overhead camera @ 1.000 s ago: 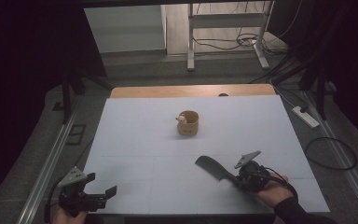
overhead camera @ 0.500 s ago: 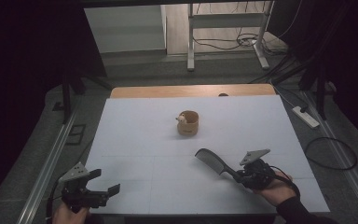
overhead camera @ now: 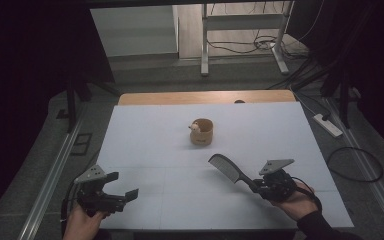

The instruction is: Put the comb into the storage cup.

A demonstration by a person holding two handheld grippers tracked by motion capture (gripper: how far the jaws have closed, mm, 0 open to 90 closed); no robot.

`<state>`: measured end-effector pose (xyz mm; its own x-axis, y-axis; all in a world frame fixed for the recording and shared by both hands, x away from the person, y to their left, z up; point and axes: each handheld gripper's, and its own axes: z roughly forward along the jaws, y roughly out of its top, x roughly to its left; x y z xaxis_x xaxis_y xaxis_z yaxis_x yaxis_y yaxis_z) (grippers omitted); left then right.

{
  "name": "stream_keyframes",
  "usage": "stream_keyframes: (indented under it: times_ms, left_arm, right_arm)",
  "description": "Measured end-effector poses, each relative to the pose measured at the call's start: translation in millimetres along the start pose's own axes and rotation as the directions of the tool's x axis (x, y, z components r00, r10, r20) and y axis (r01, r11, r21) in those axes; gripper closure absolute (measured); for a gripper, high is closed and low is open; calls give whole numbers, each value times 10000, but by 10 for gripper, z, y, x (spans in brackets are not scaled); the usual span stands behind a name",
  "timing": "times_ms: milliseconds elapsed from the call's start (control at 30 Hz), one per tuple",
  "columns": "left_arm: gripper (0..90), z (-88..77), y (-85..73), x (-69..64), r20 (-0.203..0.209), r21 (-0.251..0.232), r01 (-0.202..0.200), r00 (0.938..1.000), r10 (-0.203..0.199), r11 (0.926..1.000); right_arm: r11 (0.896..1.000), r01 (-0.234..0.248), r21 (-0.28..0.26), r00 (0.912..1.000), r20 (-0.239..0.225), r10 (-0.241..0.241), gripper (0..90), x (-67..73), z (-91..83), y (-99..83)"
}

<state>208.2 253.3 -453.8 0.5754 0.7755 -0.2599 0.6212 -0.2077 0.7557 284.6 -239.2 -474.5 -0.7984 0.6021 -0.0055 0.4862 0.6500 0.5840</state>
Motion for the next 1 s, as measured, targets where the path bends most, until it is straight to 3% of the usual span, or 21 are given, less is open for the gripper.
stream_keyframes:
  times_ms: [200,367,600,1000]
  left_arm:
    - [1,71,113,-8,368,-176,-19,9993,26,9998]
    - [0,150,220,-32,565,-51,-214,9982,216,9998]
    - [0,236,363,-40,805,-128,-146,9966,156,9998]
    - [0,431,570,-119,1306,-123,-372,9907,385,9992]
  right_arm:
    - [9998,-84,-192,10000,-49,83,721,7,-16,13]
    - [9990,115,-421,9999,-10,-116,722,14,-41,19]
    - [9975,176,-691,9998,49,-173,722,11,-70,20]
    - [9934,372,-1086,9993,86,-364,722,29,-112,45]
